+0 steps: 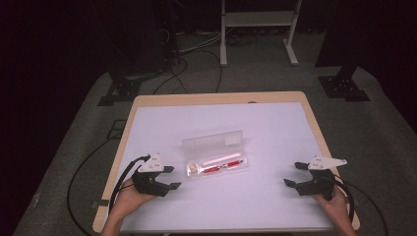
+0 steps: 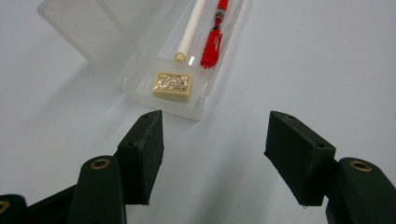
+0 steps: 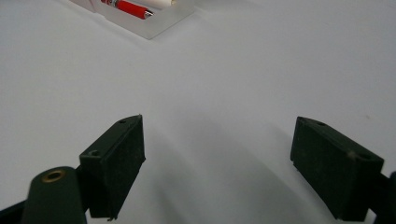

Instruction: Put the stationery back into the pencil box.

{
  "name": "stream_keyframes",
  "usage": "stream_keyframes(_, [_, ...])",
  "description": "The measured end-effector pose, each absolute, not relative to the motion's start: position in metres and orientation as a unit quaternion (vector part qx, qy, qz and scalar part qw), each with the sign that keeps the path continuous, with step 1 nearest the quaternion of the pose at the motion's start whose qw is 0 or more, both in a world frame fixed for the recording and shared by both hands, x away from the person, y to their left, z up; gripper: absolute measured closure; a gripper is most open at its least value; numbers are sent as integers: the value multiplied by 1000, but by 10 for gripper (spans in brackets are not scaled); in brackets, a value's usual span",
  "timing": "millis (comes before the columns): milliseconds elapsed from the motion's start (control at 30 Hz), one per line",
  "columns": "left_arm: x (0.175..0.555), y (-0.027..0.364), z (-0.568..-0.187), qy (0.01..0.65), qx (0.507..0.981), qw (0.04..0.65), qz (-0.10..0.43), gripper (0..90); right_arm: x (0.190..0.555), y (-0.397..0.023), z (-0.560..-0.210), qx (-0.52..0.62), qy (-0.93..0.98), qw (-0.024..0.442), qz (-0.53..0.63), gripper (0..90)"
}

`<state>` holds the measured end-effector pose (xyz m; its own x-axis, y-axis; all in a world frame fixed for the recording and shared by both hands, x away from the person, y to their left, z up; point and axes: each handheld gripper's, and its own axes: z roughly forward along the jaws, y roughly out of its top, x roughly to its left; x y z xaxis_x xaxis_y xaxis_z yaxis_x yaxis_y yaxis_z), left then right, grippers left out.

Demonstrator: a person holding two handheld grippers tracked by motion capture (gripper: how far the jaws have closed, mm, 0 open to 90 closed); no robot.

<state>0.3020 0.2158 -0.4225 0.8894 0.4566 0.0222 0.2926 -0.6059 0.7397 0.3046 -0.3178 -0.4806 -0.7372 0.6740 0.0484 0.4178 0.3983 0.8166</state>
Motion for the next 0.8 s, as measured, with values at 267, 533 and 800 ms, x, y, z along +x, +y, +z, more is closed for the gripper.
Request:
stream_keyframes(267, [298,225,-425,220,885,395,107,350,304,-318,-481,332,823,146,437,167])
stream_keyframes(533, [293,233,-428,234,879,400,110,337,304,-318,-481,332,823,147,436,167])
stream_keyframes(800, [290,239,-430,241,875,403,114,332,305,-318,-481,332,823,146,437,167])
